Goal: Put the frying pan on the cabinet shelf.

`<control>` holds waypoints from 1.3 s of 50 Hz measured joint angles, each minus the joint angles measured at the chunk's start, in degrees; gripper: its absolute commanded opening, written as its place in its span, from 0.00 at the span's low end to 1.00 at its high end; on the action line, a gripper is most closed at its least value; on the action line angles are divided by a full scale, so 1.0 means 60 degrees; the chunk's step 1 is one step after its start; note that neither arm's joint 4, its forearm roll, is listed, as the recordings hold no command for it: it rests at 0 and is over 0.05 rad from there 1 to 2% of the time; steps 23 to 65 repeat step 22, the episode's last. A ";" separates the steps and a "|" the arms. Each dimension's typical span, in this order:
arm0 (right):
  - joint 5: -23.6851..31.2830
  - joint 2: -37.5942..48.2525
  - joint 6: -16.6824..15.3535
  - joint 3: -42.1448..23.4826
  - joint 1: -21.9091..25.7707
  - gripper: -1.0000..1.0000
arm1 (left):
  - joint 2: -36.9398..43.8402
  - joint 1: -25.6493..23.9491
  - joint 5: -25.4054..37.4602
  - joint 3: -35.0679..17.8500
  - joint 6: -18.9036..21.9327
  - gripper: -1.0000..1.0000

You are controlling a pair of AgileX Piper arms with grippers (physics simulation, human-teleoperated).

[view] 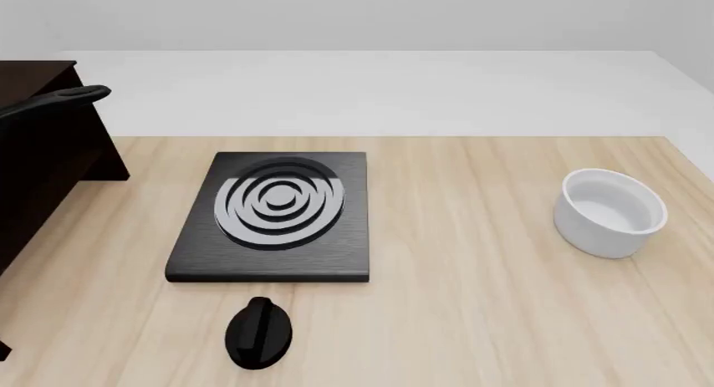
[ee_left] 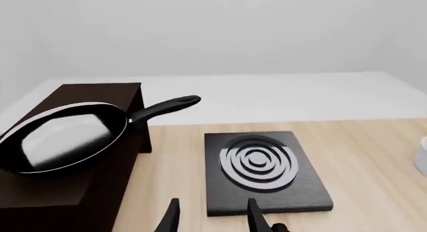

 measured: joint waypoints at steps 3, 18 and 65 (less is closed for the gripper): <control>0.0144 -0.0008 -0.0039 -0.0072 -0.0041 1.00 | -0.0004 -0.0030 0.0175 -0.0235 0.0040 1.00; 0.0429 -0.0025 -0.0281 -0.0240 -0.0170 1.00 | -0.0012 -0.0120 0.0772 -0.0765 -0.0009 1.00; 0.0473 -0.0026 -0.0390 -0.0338 -0.0176 1.00 | -0.0012 -0.0119 0.0917 -0.0911 -0.0016 1.00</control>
